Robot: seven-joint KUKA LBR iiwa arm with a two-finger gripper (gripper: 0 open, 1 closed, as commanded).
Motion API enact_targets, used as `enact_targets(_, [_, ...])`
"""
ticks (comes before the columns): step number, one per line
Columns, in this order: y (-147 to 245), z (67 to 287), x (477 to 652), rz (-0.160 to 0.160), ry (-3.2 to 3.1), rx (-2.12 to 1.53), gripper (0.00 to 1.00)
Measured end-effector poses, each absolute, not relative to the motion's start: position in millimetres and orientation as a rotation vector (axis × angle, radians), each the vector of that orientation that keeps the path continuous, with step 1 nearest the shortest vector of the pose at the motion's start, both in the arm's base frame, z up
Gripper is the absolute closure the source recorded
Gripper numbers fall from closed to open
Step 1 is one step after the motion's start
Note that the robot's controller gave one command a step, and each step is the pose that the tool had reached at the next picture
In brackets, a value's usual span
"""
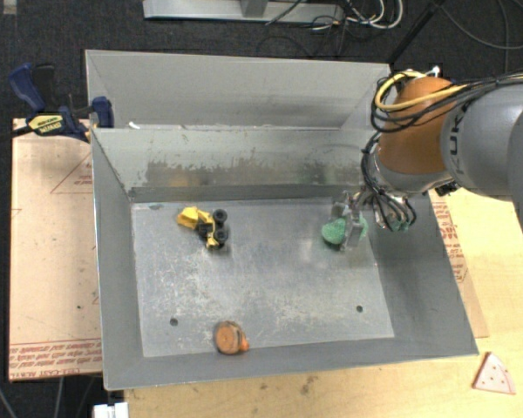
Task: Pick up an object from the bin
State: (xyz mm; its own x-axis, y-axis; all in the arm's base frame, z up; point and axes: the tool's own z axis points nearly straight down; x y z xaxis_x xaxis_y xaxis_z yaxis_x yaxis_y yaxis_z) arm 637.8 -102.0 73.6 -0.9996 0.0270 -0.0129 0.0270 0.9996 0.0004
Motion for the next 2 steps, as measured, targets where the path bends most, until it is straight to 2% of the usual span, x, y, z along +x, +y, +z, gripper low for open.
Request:
enact_targets(1, [-102, 78, 636.0, 0.002, 3.136, 0.042, 1.0])
enact_targets(2, [-101, 97, 634.1, 0.003, 3.145, 0.042, 1.0])
